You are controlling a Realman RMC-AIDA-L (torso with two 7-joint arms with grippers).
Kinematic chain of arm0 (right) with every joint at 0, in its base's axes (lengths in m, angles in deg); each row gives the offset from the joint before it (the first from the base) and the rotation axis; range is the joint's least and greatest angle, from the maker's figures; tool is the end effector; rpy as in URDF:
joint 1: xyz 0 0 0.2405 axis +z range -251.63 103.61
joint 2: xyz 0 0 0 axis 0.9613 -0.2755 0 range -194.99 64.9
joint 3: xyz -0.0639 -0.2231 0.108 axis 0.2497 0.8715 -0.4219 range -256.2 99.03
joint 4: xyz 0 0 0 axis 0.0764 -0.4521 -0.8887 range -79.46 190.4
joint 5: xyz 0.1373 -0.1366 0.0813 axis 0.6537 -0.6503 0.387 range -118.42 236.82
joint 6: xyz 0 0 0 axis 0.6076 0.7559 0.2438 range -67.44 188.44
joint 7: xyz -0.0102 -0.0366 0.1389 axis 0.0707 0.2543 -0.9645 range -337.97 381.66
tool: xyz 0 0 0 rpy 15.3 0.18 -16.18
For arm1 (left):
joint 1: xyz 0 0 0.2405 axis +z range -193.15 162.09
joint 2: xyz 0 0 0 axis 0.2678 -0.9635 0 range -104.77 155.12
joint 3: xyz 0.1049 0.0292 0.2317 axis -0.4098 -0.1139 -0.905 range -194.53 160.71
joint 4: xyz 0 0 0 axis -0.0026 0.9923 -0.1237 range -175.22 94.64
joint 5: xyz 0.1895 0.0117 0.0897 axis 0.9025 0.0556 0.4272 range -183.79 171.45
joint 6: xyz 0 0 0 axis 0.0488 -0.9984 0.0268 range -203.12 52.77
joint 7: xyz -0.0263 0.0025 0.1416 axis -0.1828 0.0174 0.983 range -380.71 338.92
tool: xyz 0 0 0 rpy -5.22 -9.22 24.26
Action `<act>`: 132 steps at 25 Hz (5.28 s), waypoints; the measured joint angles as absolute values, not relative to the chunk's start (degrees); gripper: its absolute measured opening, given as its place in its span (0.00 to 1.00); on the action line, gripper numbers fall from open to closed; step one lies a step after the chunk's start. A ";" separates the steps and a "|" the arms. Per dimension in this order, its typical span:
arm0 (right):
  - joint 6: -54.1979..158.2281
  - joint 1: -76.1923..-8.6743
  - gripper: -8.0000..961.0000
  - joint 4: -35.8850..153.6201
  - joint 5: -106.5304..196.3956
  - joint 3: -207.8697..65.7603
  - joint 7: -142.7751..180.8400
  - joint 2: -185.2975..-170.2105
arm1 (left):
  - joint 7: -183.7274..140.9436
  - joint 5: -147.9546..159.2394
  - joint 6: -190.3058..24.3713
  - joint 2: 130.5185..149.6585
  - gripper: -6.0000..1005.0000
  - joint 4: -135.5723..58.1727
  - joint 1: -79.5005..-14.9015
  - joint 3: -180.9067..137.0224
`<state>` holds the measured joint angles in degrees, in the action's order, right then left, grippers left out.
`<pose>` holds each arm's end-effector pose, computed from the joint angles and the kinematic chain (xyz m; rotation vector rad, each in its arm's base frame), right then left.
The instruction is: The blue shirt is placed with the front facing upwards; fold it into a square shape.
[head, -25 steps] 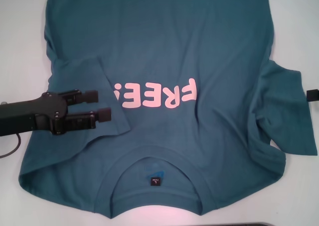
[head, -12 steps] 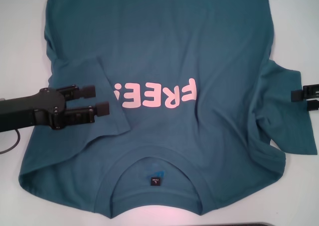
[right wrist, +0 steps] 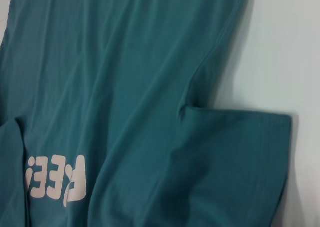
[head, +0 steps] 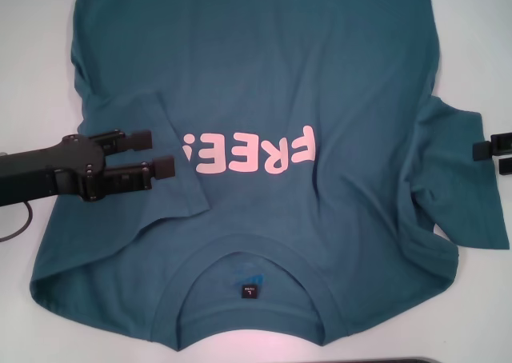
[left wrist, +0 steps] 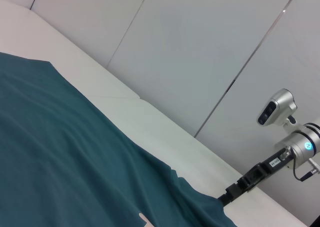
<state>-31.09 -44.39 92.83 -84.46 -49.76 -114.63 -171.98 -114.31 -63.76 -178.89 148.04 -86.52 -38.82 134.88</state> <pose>0.3597 0.3086 0.0859 -2.0773 2.0043 0.2045 -0.2830 0.2738 0.0149 -2.6820 -1.0558 -0.8417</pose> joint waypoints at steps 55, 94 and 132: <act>-27.95 -42.18 0.83 91.68 -83.88 -47.92 -115.90 -174.81 | -114.32 -63.83 -177.66 148.31 0.86 -86.52 -38.74 134.87; -29.58 -43.93 0.02 96.52 -84.43 -47.68 -122.44 -173.08 | -115.12 -64.35 -177.67 148.15 0.86 -86.61 -39.17 134.97; -37.71 -38.69 0.06 100.84 -83.85 -50.44 -124.76 -176.04 | -117.31 -64.44 -176.43 147.92 0.86 -87.19 -38.80 137.48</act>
<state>-37.71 -38.69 100.84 -83.85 -50.44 -124.76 -176.04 -117.31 -64.44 -176.43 147.92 -87.19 -38.80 137.48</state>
